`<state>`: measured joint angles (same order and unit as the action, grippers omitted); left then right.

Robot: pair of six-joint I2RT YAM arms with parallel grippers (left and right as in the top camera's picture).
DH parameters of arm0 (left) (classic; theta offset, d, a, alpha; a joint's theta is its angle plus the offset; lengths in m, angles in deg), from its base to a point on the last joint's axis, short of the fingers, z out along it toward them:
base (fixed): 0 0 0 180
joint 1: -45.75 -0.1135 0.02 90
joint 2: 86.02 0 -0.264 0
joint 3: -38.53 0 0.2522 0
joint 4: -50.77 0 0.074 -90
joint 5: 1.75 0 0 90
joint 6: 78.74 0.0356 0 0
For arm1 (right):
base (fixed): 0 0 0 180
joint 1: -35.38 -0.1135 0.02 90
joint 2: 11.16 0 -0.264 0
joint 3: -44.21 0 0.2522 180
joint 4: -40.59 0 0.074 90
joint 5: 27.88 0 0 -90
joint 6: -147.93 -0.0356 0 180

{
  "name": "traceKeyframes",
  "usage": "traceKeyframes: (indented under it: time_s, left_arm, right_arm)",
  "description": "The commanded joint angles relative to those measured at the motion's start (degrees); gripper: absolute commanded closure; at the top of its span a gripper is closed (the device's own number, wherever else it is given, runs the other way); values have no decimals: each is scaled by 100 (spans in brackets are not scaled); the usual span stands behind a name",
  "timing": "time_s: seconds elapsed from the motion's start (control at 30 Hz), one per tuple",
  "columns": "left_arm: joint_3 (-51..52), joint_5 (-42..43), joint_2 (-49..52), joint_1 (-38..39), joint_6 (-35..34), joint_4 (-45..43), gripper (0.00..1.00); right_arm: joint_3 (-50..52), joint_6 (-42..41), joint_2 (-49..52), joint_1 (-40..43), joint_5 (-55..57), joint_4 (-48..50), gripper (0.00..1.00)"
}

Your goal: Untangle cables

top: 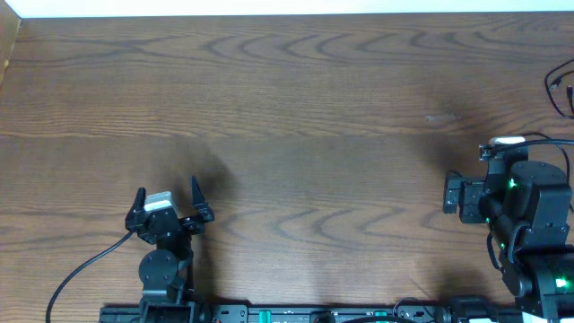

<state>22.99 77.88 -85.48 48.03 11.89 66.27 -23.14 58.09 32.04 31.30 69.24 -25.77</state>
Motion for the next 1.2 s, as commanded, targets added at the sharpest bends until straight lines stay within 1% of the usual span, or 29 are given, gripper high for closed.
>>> traceKeyframes:
  time_s: [0.0, 0.1, 0.2, 0.27, 0.4, 0.6, 1.17]
  left_arm:
    - [155, 144, -46, -24, 275, 162, 2]
    - [155, 461, -46, -24, 57, 179, 2]
    - [155, 868, -46, -24, 55, 219, 2]
    - [155, 981, -46, -24, 37, 232, 2]
    - [155, 977, -46, -24, 7, 232, 2]
    - [155, 975, -46, -24, -356, 229, 2]
    - [155, 992, -46, -24, -479, 229, 2]
  right_arm:
    - [13, -96, -44, 24, 24, 0, 1]
    - [13, -96, -44, 24, 24, 0, 1]
    - [13, -96, -44, 24, 24, 0, 1]
    - [13, -96, -44, 24, 24, 0, 1]
    - [13, -96, -44, 24, 24, 0, 1]
    - [13, -96, -44, 24, 24, 0, 1]
    - [13, -96, -44, 24, 24, -2, 1]
